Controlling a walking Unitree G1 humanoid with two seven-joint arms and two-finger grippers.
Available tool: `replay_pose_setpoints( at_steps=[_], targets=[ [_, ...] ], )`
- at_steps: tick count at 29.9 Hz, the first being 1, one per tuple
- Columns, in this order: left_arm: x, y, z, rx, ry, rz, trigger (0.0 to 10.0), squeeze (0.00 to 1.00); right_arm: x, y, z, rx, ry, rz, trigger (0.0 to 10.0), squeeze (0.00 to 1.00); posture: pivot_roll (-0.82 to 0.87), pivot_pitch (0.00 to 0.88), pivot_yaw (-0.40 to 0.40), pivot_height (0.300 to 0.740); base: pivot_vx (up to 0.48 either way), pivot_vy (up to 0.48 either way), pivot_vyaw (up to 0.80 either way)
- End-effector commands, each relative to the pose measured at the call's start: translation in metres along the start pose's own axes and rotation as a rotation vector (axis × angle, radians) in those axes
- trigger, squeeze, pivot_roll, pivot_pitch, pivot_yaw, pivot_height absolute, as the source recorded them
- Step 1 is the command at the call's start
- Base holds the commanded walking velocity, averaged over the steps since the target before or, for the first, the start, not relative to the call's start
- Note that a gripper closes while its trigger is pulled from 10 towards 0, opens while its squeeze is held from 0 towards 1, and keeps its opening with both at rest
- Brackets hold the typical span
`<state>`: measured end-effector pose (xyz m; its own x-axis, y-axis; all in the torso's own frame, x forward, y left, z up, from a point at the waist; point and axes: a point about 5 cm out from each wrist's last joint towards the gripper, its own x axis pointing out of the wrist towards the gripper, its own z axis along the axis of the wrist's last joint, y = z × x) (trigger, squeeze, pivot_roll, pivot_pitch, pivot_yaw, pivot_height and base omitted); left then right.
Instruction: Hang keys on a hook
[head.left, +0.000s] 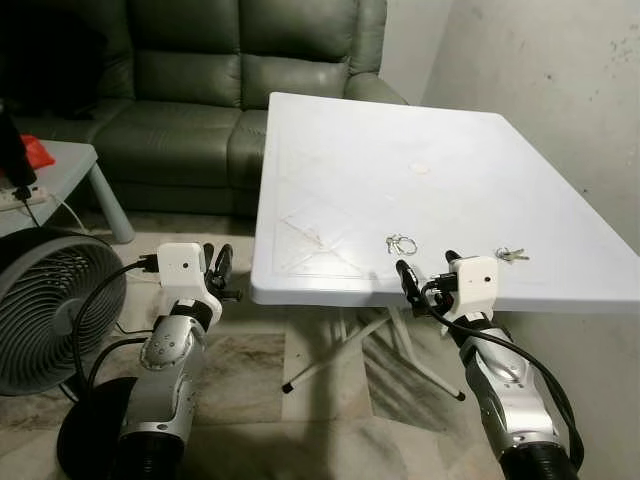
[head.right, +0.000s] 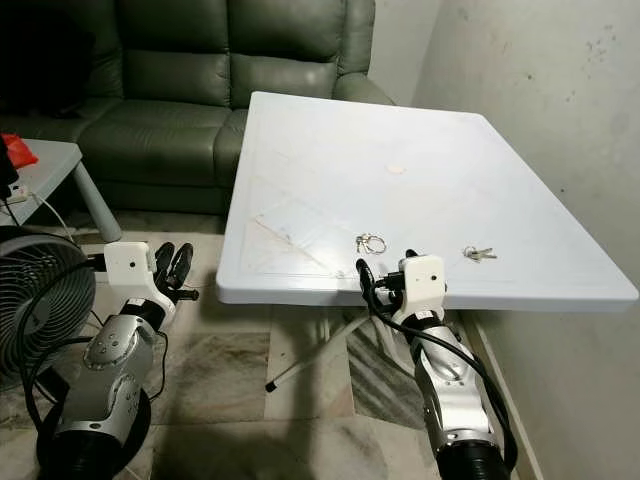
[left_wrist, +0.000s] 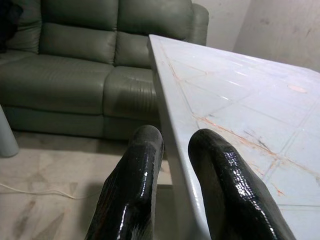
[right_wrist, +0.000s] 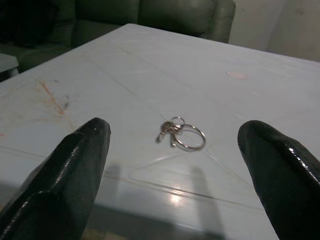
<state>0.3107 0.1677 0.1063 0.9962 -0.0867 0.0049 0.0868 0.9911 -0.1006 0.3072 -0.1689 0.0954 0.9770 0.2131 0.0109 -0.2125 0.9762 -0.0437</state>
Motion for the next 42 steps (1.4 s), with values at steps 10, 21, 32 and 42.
replay_pose_setpoints(
  at_steps=[10, 21, 32, 42],
  targets=[
    [0.005, -0.004, 0.007, 0.001, -0.007, -0.011, 10.0, 0.0, 0.003, -0.004, 0.005, -0.008, -0.004, -0.009, 10.0, 0.0, -0.01, 0.0, -0.093, 0.74, 0.231, 0.0, 0.0],
    [0.007, -0.004, 0.007, -0.002, -0.001, -0.013, 10.0, 0.0, 0.004, -0.004, 0.004, -0.008, -0.004, -0.008, 10.0, 0.0, -0.01, 0.0, -0.091, 0.74, 0.315, 0.0, 0.0],
    [0.008, -0.005, 0.008, 0.003, -0.005, -0.006, 10.0, 0.0, 0.005, -0.001, 0.003, -0.005, -0.002, 0.006, 10.0, 0.0, -0.01, 0.0, -0.092, 0.74, 0.312, 0.0, 0.0],
    [0.005, -0.012, 0.01, 0.002, -0.036, -0.035, 10.0, 0.0, 0.009, 0.007, 0.001, -0.066, 0.034, 0.103, 10.0, 0.0, 0.0, 0.0, -0.109, 0.74, 0.0, 0.0, 0.0]
  ],
)
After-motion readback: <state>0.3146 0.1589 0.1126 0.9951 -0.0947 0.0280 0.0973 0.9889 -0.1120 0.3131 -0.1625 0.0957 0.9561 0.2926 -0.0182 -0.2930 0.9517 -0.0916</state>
